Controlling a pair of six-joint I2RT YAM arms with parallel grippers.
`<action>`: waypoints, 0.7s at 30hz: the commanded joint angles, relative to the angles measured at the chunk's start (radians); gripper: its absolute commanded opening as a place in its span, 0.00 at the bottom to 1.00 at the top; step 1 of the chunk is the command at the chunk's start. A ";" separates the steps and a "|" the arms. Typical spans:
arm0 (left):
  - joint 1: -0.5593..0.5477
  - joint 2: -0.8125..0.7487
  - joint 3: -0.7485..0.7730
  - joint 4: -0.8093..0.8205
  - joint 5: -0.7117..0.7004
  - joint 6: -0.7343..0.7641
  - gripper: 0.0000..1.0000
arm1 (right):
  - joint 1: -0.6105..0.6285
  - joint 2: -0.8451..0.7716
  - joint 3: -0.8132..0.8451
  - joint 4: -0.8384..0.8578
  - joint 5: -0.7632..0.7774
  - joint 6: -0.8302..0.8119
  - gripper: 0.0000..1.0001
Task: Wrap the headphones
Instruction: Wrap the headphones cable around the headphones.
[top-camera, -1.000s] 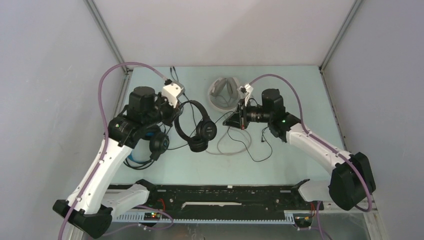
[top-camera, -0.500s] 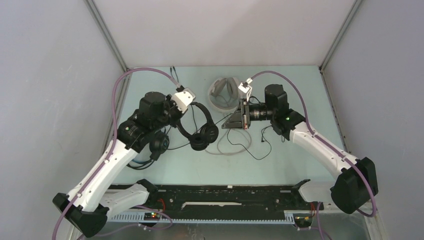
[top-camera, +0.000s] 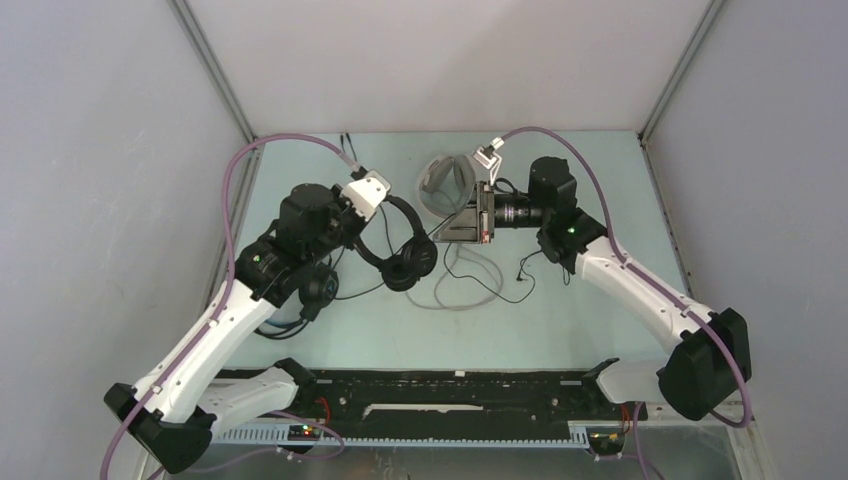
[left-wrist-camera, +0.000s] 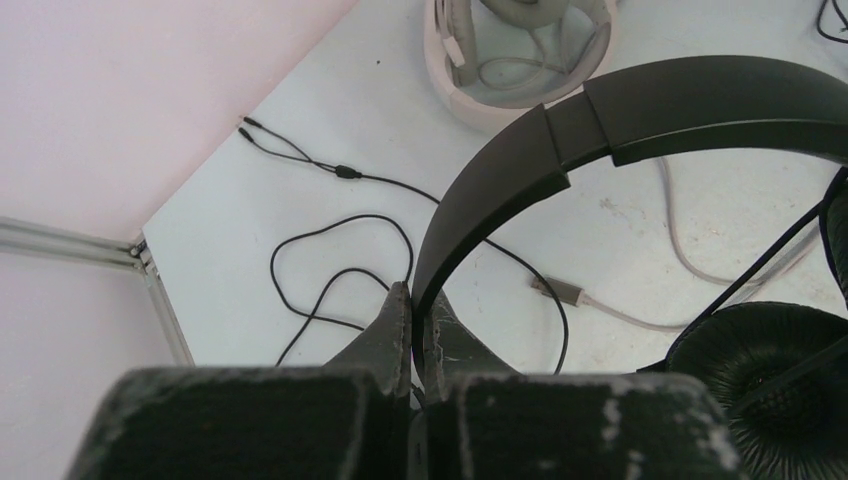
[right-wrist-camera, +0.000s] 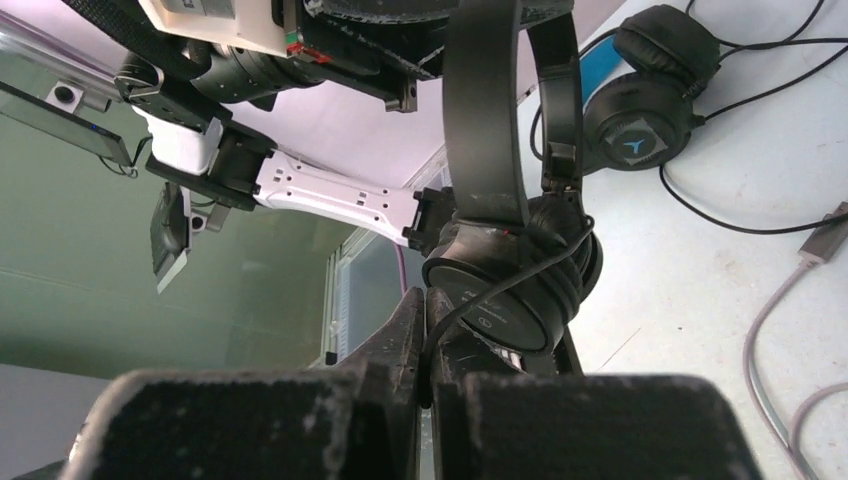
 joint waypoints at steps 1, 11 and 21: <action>-0.004 -0.008 -0.025 0.034 -0.074 -0.041 0.00 | 0.030 0.016 0.069 0.082 -0.005 0.041 0.03; -0.005 0.016 0.010 0.015 -0.150 -0.138 0.00 | 0.087 0.093 0.145 0.087 0.043 0.040 0.11; -0.005 0.026 0.025 -0.008 -0.152 -0.257 0.00 | 0.112 0.160 0.209 0.068 0.064 0.031 0.11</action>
